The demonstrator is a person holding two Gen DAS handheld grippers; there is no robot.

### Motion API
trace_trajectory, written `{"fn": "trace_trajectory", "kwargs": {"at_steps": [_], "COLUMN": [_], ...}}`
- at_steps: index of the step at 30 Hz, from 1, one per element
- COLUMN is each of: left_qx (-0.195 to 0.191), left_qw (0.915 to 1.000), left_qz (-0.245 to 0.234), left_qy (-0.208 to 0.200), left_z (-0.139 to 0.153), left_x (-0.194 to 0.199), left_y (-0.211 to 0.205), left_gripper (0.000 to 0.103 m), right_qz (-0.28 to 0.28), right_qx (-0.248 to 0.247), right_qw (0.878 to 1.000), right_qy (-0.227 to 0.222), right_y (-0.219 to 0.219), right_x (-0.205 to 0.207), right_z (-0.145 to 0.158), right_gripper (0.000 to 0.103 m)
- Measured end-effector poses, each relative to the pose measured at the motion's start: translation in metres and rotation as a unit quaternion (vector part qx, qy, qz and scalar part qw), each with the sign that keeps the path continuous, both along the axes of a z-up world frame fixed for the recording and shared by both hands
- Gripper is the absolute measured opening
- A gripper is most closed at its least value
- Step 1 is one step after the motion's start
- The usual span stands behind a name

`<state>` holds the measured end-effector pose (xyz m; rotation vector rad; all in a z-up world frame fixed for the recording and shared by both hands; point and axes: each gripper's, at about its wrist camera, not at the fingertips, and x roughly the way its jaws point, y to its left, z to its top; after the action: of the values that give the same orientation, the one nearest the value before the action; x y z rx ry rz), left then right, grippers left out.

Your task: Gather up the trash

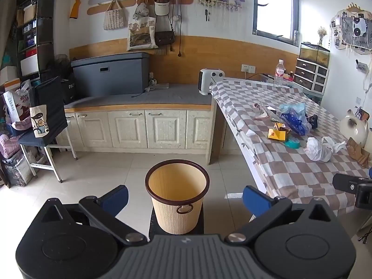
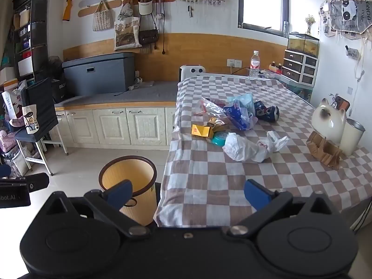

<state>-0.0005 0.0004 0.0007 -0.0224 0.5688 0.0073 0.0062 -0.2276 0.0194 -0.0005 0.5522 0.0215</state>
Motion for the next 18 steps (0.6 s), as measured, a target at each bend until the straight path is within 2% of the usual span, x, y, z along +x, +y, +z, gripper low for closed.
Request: {"fn": "trace_trajectory", "kwargs": {"at_steps": [18], "left_qx": [0.002], "left_qw": [1.0000], "left_qz": [0.000], "left_qy": [0.001], "left_z": [-0.0001], "left_x": [-0.0003], "left_y": [-0.0023], "left_gripper": [0.103], "right_qz": [0.001], "right_qx": [0.001], "right_qw": [1.000], "right_qy": [-0.006], "right_y": [0.0004], "right_x": [-0.0012], "right_z": [-0.0021], "right_gripper": [0.103]}}
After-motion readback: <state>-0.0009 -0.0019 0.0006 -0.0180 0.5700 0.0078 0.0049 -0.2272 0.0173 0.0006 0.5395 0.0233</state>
